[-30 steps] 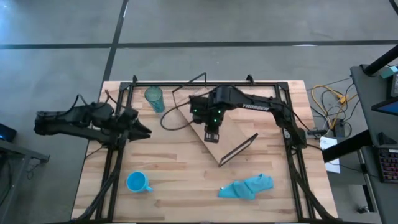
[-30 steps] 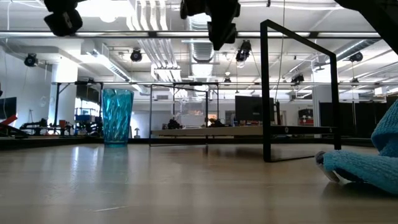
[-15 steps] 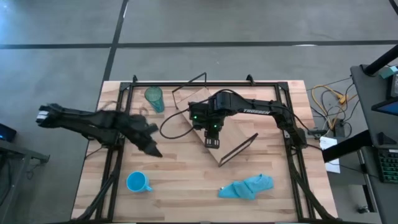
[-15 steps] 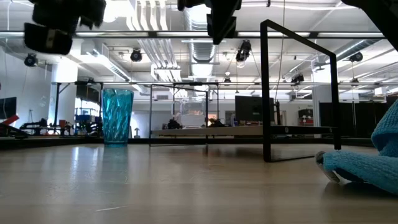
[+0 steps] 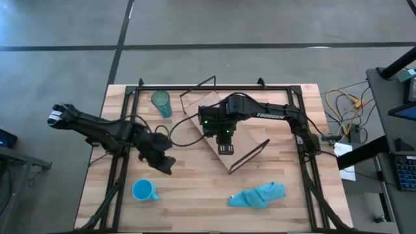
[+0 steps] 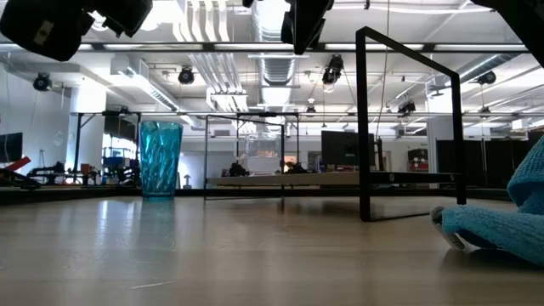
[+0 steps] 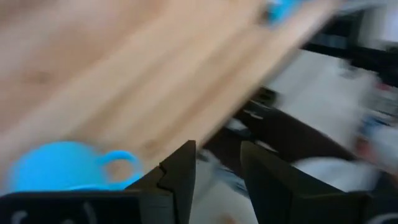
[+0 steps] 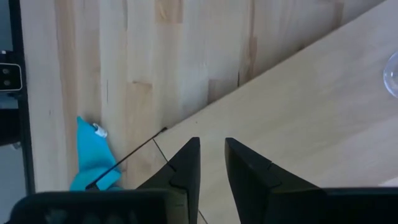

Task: Stack small to large cups/mugs on shelf
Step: Put the blue mug on the shelf

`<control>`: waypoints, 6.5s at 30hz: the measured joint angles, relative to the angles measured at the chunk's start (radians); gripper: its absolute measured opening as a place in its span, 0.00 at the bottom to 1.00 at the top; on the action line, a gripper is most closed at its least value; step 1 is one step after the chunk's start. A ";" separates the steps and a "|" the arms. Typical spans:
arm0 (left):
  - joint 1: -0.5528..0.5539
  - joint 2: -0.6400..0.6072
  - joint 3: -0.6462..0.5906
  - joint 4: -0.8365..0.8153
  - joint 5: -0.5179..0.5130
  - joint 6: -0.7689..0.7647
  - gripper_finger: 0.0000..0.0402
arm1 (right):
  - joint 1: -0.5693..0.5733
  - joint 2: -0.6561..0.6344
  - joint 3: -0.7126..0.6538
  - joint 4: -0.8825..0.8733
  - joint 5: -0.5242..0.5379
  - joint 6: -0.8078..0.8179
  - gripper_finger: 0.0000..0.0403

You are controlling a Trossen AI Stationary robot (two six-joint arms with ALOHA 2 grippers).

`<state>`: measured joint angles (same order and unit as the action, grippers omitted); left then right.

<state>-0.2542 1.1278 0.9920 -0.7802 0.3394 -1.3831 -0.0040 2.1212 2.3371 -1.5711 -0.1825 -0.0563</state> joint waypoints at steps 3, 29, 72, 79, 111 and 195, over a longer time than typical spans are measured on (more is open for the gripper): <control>-0.037 0.039 0.080 -0.213 -0.093 0.044 0.28 | 0.000 -0.002 0.000 0.000 0.000 -0.006 0.17; -0.407 0.226 0.180 -0.379 -0.268 -0.420 0.28 | 0.000 -0.006 0.000 0.000 0.000 -0.033 0.16; -0.413 0.424 0.162 -0.353 -0.192 -0.628 0.28 | 0.028 -0.005 -0.001 0.000 0.000 0.004 0.15; -0.404 0.434 0.161 -0.351 -0.193 -0.628 0.25 | 0.028 -0.005 -0.002 0.000 0.000 0.004 0.15; -0.366 0.452 0.184 -0.223 -0.240 0.385 0.00 | 0.028 -0.005 -0.002 0.010 0.000 -0.008 0.15; 0.346 0.831 0.885 -0.334 -0.376 1.652 0.00 | -0.145 -0.383 -0.064 0.000 0.266 0.233 0.13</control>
<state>0.0921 1.9589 1.8771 -1.1142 -0.0364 0.2691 -0.1490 1.7377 2.2731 -1.5708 0.0833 0.1766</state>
